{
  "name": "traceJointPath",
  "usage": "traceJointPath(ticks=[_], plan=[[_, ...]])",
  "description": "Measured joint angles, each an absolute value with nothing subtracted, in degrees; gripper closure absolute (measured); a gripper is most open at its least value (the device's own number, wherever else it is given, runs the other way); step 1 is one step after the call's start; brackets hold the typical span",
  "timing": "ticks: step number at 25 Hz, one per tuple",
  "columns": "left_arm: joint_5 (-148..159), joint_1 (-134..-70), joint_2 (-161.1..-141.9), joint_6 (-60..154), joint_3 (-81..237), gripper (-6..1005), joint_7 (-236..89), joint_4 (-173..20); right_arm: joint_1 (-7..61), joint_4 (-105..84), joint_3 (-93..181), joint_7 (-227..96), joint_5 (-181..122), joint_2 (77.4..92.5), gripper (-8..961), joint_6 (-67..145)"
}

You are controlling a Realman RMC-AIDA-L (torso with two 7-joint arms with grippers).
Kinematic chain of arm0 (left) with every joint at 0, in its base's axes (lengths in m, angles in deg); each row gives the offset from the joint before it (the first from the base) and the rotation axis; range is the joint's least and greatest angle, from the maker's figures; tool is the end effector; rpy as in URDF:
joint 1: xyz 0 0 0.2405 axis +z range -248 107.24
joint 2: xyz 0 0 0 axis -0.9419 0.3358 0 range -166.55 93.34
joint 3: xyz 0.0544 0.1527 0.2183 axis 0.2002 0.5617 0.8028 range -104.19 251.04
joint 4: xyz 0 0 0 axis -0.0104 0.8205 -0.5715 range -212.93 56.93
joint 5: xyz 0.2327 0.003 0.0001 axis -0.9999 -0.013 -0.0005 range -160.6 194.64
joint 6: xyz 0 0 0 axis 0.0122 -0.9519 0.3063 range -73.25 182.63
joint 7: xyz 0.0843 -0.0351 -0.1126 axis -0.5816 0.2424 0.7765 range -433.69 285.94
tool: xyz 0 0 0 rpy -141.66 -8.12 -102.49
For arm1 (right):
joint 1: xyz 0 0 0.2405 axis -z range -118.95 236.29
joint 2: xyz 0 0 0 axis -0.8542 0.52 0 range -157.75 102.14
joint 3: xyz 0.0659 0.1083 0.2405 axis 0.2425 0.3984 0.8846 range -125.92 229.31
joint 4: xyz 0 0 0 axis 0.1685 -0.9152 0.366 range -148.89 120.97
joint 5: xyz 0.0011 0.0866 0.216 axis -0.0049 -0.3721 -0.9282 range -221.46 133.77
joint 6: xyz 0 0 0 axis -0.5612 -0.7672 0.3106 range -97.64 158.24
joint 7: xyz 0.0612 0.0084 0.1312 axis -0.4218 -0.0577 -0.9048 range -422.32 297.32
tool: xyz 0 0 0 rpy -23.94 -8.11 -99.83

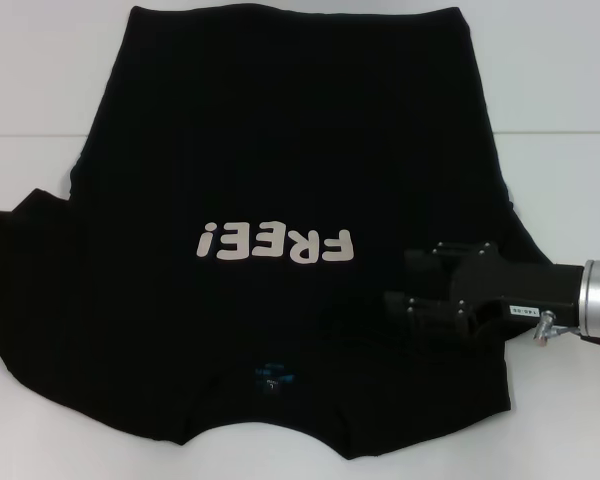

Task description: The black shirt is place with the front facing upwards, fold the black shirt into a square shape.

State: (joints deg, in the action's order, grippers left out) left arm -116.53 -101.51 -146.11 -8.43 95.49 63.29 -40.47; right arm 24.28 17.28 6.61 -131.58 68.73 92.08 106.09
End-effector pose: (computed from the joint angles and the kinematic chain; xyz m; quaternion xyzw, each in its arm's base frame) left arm -0.4069 0.3960 0.1164 -0.6154 -0.6713 -0.2206 0.3492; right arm 0.2789 0.3818 -0.0459 -0.9539 0.1539 0.1898 0.1744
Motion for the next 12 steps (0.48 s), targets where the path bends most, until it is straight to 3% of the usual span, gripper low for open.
traceJointPath(ticks=[6,12], plan=[[-115.85,-103.94,-146.9,-13.92,96.56,998,59.35,-38.56,24.46,17.25,6.61,-131.85,68.92,92.08,277,106.03],[-115.97,-104.83,-150.47,-17.02,103.16,998,56.06,-31.35,24.61,17.09,6.61,-131.98,68.97,92.16,277,105.93]])
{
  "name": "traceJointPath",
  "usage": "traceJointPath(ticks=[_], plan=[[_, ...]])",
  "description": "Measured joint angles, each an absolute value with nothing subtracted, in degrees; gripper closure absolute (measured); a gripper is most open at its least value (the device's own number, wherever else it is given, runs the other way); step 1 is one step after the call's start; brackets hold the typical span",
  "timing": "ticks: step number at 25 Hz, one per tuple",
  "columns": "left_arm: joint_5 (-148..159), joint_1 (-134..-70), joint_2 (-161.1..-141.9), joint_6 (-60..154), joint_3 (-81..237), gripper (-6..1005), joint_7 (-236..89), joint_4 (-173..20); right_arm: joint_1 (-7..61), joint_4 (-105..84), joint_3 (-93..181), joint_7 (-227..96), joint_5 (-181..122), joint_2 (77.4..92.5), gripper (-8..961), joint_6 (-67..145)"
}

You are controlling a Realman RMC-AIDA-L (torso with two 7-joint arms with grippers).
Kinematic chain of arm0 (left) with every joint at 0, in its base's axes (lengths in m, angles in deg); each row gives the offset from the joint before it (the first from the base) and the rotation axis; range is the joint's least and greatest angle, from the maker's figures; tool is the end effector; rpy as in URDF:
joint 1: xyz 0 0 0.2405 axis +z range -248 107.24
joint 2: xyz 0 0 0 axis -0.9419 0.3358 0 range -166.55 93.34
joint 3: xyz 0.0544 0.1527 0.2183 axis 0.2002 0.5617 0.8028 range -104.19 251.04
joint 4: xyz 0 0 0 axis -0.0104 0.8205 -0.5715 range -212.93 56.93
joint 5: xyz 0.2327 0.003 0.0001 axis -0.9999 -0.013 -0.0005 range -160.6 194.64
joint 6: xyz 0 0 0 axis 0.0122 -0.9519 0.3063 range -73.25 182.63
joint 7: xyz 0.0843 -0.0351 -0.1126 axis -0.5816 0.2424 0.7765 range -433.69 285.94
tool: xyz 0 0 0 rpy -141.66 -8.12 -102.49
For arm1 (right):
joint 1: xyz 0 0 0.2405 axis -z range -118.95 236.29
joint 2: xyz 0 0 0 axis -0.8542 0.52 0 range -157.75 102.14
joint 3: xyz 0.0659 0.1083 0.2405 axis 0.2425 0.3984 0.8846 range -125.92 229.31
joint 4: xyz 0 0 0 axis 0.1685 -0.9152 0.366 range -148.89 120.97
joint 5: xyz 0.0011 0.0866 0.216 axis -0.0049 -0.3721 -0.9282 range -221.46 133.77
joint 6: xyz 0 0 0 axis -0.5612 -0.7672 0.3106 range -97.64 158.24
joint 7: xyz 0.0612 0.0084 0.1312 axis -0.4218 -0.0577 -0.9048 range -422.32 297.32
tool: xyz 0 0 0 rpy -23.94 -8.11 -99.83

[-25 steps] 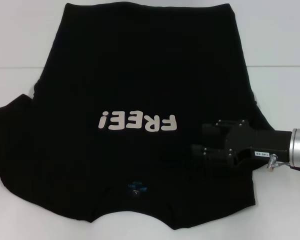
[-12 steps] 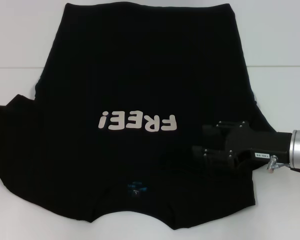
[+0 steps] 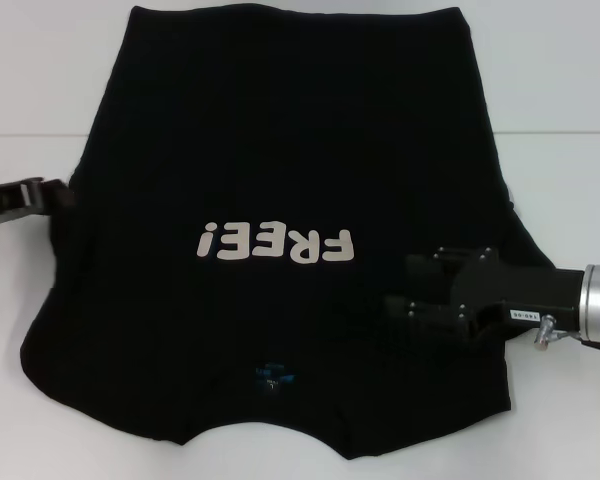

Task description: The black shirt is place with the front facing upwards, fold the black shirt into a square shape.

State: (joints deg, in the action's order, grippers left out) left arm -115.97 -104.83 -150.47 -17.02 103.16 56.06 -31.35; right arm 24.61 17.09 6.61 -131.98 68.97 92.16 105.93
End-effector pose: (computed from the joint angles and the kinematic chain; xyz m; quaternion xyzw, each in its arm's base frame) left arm -0.3356 0.4192 0.0894 -0.7530 -0.5614 -0.1789 0.2929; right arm 0.2818 0.3795 -0.0475 -0.9532 0.1615 0.1882 0.1731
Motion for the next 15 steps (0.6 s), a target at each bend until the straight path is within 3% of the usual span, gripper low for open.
traceJointPath(ticks=[3,9,15], plan=[[-116.41,-104.53,-152.05,-17.23,108.48,988,55.8,-28.41,24.65,16.85,6.61,-131.99,68.99,92.16,278,106.06],[-116.49,-104.71,-153.31,-16.22,114.0,931,56.79,-29.28,24.66,16.45,6.61,-132.02,69.01,92.16,278,106.18],[-114.07,-105.8,-153.05,-15.61,112.18,852,60.62,-36.1,24.71,16.38,6.61,-132.02,69.01,92.17,279,106.23]])
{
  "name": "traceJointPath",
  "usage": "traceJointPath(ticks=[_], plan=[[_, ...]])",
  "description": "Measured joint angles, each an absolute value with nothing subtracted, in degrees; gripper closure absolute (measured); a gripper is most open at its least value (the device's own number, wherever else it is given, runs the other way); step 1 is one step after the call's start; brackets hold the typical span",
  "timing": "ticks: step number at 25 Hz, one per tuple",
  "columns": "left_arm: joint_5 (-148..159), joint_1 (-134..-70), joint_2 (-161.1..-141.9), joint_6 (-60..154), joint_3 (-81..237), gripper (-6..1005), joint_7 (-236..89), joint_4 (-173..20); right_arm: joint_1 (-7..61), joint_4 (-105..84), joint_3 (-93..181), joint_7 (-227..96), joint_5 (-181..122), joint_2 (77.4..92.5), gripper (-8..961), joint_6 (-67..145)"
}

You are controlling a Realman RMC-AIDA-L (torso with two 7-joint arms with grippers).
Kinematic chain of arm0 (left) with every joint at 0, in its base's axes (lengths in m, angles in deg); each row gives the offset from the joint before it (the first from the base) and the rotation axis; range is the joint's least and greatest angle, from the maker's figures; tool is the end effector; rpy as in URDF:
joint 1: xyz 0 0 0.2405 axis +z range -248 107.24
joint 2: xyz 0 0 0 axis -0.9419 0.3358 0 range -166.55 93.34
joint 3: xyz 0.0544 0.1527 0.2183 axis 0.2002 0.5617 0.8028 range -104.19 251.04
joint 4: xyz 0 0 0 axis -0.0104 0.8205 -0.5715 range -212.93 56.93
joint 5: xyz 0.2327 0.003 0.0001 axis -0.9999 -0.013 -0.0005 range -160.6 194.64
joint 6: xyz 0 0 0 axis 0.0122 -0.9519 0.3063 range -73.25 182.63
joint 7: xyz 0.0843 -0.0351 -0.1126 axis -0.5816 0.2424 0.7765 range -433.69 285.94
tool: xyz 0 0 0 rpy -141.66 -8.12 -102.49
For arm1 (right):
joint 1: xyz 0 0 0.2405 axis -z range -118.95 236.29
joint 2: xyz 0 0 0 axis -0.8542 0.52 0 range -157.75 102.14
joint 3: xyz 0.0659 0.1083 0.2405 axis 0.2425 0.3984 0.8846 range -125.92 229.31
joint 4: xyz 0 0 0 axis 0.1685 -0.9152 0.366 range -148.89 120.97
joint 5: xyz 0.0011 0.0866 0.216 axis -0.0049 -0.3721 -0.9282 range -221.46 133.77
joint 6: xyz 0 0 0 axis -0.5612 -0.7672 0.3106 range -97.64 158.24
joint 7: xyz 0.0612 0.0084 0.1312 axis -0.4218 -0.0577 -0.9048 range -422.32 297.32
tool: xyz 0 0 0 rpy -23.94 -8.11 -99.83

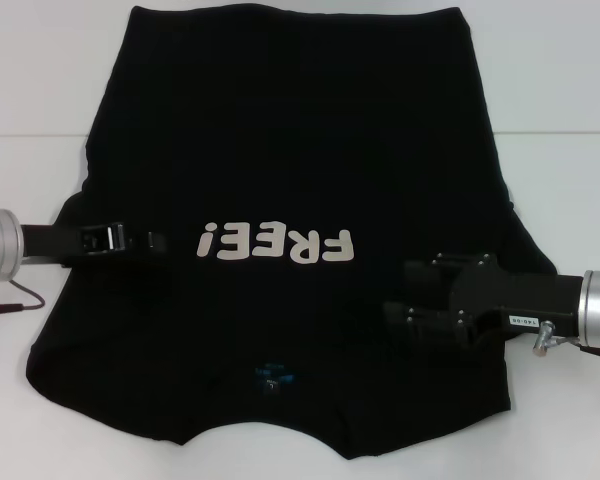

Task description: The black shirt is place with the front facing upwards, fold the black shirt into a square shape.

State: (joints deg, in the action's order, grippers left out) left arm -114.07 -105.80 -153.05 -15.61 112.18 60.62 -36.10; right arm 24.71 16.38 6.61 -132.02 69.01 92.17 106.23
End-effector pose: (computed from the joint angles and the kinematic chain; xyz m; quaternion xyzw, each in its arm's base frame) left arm -0.3155 0.4160 0.0264 -0.7612 -0.5912 -0.1545 0.2172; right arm 0.2831 0.3763 -0.0502 -0.9530 0.1668 0.1901 0.1670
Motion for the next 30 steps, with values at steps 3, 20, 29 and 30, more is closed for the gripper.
traceJointPath(ticks=[3,20,29,30], plan=[[-111.46,-106.48,-152.1,-16.27,107.97,789,61.05,-41.66,24.73,16.36,6.61,-132.02,69.01,92.16,280,106.24],[-107.31,-100.71,-148.55,-11.43,90.66,160,61.75,-51.88,24.74,16.27,6.61,-132.02,69.01,92.07,282,105.92],[-107.19,-102.36,-149.09,-6.19,90.81,149,61.74,-54.61,24.75,16.27,6.61,-132.02,69.01,92.07,283,105.89],[-107.23,-102.41,-149.15,-5.93,90.81,149,61.74,-54.61,24.78,16.27,6.61,-132.02,69.01,92.07,283,105.9]])
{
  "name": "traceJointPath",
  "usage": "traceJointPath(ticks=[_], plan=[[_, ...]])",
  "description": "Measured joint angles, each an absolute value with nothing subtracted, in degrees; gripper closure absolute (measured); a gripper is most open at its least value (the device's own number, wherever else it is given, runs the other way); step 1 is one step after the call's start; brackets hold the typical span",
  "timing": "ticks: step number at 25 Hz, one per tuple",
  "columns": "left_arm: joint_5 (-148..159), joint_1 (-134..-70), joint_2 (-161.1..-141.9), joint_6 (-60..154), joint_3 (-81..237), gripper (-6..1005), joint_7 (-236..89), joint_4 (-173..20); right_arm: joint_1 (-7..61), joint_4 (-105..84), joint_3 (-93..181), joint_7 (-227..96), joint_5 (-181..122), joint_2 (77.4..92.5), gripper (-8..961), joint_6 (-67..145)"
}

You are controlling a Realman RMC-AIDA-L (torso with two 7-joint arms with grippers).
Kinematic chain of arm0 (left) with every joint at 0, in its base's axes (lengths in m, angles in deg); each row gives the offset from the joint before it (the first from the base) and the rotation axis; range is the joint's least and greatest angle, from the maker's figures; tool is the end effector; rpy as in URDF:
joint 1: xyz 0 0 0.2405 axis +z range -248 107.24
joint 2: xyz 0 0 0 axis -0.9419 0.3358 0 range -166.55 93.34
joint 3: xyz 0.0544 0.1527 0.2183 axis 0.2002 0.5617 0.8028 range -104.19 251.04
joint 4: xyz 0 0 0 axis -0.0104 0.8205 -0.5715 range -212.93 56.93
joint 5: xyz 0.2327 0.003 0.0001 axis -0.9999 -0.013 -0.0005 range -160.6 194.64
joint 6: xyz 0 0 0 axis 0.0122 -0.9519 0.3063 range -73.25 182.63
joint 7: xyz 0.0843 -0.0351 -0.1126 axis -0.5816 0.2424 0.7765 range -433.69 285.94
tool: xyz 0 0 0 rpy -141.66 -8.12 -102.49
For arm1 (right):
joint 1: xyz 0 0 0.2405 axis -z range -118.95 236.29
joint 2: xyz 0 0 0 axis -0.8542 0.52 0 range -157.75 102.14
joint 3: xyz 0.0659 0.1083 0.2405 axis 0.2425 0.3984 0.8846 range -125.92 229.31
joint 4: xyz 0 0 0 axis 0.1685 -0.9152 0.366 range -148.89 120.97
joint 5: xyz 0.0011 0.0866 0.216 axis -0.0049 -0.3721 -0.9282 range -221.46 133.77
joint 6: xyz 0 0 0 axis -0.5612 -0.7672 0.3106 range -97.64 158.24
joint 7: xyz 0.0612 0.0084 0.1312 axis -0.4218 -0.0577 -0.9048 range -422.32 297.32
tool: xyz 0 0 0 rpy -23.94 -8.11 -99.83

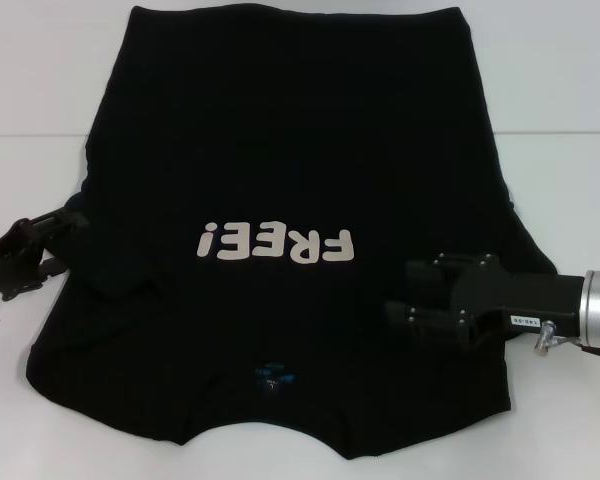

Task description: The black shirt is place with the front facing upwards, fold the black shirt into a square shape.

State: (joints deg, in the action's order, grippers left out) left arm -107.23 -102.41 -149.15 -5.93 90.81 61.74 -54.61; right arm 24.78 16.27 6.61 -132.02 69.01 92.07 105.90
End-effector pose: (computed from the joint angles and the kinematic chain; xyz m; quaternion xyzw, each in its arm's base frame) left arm -0.3987 0.3865 0.0384 -0.5397 -0.7378 -0.3167 0.2532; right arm 0.2847 0.3766 -0.0497 -0.9526 0.1686 0.1881 0.1695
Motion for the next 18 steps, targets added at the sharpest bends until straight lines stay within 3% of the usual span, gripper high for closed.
traceJointPath(ticks=[18], plan=[[-107.31,-103.45,-150.56,-1.75,90.85,150,61.24,-54.72,25.13,16.28,6.61,-132.02,69.01,92.07,285,106.18]])
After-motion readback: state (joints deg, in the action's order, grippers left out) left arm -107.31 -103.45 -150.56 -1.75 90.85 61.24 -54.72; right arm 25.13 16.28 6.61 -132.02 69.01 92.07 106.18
